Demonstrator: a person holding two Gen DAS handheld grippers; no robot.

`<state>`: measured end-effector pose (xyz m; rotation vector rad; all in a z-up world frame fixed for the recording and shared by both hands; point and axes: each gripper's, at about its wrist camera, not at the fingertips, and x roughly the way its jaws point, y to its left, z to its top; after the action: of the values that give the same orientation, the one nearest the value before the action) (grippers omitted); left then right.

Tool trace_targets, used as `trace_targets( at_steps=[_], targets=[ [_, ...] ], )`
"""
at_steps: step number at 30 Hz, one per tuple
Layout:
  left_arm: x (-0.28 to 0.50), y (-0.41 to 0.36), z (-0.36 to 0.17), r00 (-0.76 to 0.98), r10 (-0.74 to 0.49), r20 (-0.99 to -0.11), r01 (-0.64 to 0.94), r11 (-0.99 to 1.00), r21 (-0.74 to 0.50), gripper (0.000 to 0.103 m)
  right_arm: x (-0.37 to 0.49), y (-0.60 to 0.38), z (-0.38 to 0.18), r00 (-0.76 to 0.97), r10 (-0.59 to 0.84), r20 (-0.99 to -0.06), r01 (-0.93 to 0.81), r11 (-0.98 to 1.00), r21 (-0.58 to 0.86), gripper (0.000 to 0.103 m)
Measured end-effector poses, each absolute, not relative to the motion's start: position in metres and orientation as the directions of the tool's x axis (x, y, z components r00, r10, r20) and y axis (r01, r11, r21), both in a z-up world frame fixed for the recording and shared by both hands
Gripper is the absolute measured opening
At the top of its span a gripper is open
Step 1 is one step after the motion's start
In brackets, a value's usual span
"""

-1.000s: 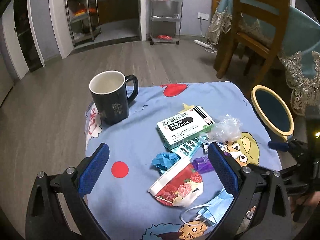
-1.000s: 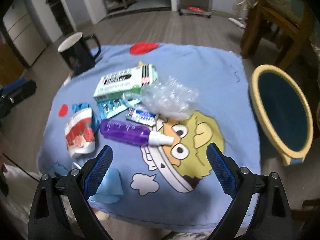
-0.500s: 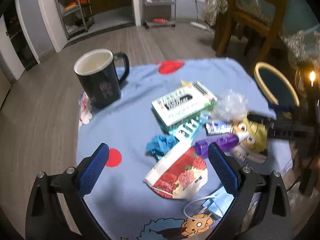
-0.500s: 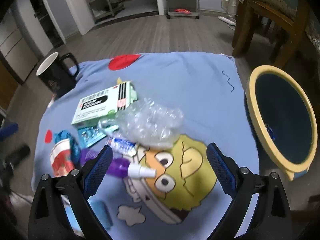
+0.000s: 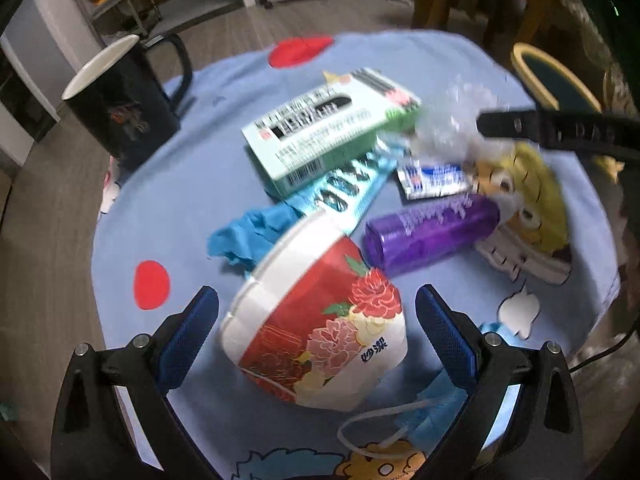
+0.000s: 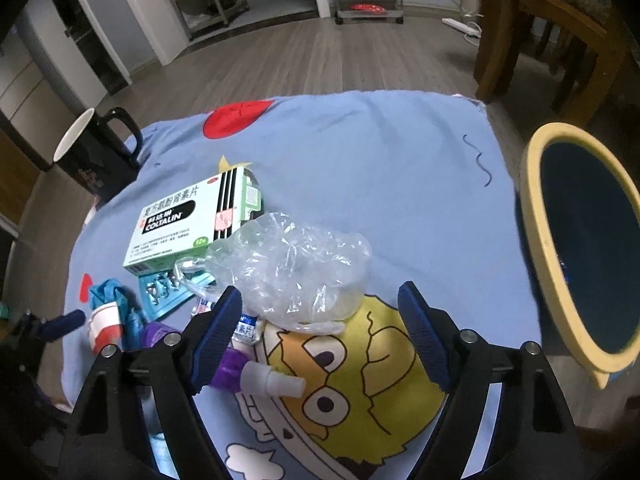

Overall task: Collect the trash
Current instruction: 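Grasp the red-and-white paper bowl with the left gripper while the right grasps the clear plastic bag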

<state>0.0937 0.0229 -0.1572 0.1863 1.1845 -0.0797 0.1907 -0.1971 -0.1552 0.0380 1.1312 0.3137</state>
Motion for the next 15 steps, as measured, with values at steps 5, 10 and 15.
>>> trace_targets(
  at_steps=[5, 10, 15],
  targets=[
    [0.094, 0.022, -0.163, 0.356, 0.056, -0.933, 0.172, 0.977, 0.125, 0.096, 0.194, -0.192, -0.165, 0.344, 0.289, -0.893, -0.238, 0.947, 0.215, 0.051],
    [0.091, 0.027, -0.153, 0.374, 0.035, -0.927, 0.152, 0.983, 0.098, 0.087, 0.192, -0.191, -0.16, 0.343, 0.307, -0.888, -0.244, 0.942, 0.232, 0.038],
    [0.085, 0.026, -0.139, 0.398, 0.031, -0.917, 0.134, 0.987, 0.092, 0.087, 0.186, -0.197, -0.149, 0.349, 0.316, -0.882, -0.23, 0.942, 0.246, 0.032]
  ],
)
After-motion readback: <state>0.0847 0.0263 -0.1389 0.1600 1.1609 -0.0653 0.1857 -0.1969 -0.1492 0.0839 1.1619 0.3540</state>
